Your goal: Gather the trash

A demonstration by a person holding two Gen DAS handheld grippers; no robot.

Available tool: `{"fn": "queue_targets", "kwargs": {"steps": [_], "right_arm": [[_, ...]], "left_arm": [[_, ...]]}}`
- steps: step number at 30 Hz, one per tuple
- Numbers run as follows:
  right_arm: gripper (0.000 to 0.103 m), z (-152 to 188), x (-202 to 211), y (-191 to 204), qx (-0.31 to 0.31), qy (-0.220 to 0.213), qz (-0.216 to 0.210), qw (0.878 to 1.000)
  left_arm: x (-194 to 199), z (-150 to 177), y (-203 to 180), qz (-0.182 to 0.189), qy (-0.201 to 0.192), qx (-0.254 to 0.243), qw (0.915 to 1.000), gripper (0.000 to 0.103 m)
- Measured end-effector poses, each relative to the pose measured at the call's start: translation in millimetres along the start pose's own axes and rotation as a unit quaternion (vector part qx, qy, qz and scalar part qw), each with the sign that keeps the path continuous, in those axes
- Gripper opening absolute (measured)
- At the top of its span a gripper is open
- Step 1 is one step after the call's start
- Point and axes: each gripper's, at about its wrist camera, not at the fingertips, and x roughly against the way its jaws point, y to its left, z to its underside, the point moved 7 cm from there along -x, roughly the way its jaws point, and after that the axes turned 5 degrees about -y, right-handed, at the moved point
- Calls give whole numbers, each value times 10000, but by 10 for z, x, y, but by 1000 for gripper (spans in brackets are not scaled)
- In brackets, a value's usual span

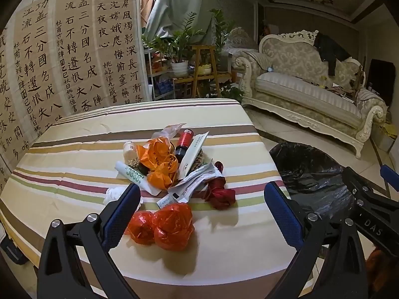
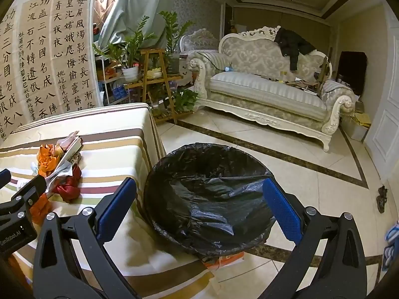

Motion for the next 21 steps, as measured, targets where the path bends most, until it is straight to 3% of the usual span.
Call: {"fn": "queue_targets", "kwargs": {"steps": [21], "right_arm": [[99, 15, 2, -49, -42, -4, 63, 10000]], "left_arm": [[-52, 79, -9, -34, 1, 8, 10000, 97]]}}
